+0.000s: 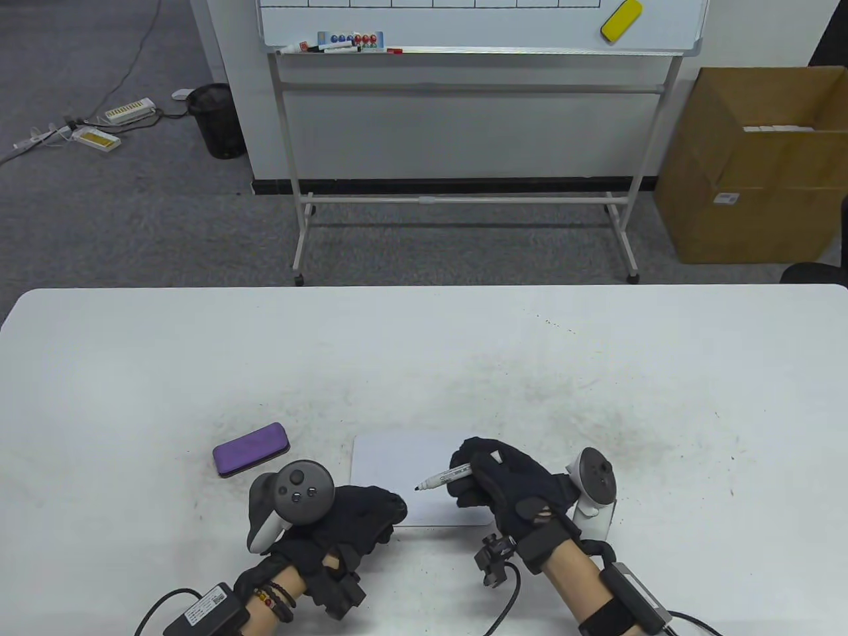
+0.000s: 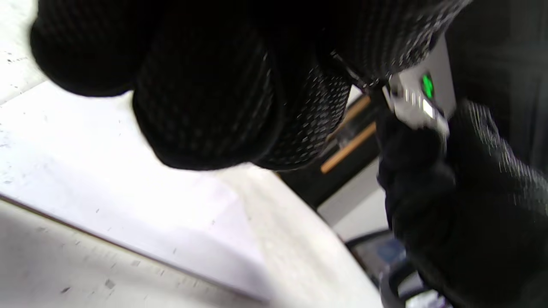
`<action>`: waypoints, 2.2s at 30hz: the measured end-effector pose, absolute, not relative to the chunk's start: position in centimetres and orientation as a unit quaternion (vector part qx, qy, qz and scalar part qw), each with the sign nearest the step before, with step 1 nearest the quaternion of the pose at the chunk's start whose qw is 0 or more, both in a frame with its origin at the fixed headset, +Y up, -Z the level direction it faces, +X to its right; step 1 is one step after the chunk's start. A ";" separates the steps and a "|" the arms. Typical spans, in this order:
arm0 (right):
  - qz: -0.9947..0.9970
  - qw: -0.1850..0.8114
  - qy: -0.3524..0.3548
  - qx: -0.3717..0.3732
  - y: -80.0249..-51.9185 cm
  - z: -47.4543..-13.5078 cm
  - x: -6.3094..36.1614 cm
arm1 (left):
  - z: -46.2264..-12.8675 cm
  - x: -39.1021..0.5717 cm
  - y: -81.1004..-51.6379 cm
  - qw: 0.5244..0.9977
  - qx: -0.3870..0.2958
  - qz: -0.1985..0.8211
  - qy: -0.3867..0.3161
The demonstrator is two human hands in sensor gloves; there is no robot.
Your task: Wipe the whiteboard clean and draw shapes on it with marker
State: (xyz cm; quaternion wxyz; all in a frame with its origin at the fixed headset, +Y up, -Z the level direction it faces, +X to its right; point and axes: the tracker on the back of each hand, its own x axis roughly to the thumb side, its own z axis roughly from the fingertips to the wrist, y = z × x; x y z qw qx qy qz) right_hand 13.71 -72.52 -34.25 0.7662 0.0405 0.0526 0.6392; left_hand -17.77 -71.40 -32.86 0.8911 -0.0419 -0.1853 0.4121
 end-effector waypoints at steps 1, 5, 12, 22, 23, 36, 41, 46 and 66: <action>0.648 0.759 0.053 0.048 -72.5 -34.3 13.8 | -32.8 -18.0 -71.1 0.897 -0.024 0.408 -0.169; 0.671 0.737 0.053 0.064 -72.3 -34.1 13.3 | -32.8 -19.0 -70.3 0.923 0.022 0.361 -0.133; 0.724 0.685 0.026 0.072 -72.1 -34.0 13.8 | -33.5 -21.6 -70.2 0.939 -0.003 0.338 -0.068; 0.766 0.639 0.007 0.074 -72.2 -34.2 14.5 | -34.9 -22.7 -71.2 0.997 -0.039 0.064 0.002; 0.769 0.635 0.006 0.075 -72.2 -34.2 14.5 | -34.9 -22.8 -71.3 0.997 -0.048 0.055 0.009; 0.797 0.596 0.016 0.094 -72.6 -34.3 13.9 | -36.7 -25.5 -73.6 0.991 -0.115 -0.036 0.061; 0.798 0.595 0.020 0.092 -72.7 -34.3 13.9 | -36.7 -24.7 -74.3 0.992 -0.103 -0.061 0.047; 0.797 0.597 0.020 0.091 -72.7 -34.3 13.9 | -36.7 -24.9 -74.4 0.992 -0.103 -0.053 0.049; 0.806 0.585 0.001 0.085 -71.8 -34.6 14.0 | -34.1 -23.1 -70.1 0.997 -0.066 0.027 -0.024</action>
